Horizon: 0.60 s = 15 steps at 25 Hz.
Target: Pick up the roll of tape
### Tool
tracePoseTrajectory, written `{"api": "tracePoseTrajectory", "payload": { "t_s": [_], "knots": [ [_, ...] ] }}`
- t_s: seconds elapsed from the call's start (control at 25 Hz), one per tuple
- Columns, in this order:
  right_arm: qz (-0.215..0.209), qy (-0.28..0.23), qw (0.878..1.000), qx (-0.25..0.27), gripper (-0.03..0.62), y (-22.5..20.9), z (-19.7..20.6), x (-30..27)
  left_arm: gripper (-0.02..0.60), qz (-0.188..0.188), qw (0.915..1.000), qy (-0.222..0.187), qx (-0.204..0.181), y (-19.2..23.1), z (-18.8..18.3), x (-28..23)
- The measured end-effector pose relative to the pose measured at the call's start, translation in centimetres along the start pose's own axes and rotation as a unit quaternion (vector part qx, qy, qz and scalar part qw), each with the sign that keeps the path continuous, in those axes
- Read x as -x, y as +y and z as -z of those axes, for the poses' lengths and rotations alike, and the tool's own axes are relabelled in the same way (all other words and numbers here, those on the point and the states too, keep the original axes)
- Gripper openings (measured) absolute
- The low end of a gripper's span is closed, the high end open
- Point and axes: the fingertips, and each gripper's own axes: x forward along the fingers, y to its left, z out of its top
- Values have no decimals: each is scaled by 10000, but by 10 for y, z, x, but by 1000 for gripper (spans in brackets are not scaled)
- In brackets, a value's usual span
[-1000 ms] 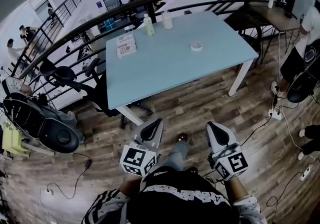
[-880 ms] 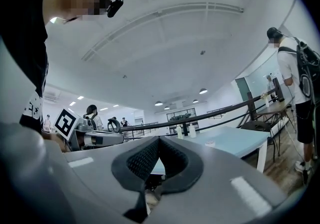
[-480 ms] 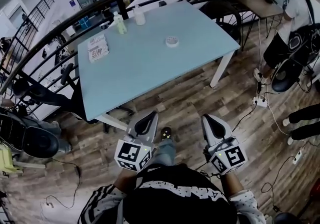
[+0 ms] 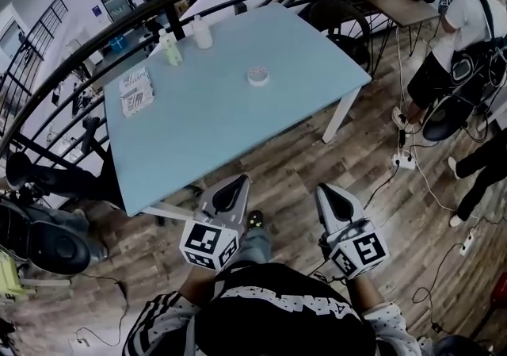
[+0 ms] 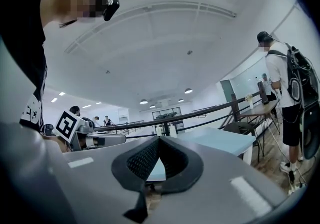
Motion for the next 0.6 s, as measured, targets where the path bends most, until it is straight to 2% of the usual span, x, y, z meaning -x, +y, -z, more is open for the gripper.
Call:
{"api": "tracePoseTrajectory", "payload": {
  "t_s": [0.24, 0.6],
  "knots": [
    [55, 78, 10000, -25, 5, -9, 2, -30, 0, 56, 10000, 69, 44, 23, 3, -20],
    [-88, 146, 9998, 49, 5, -6, 0, -80, 0, -134, 9998, 32, 144, 71, 3, -32]
  ]
}}
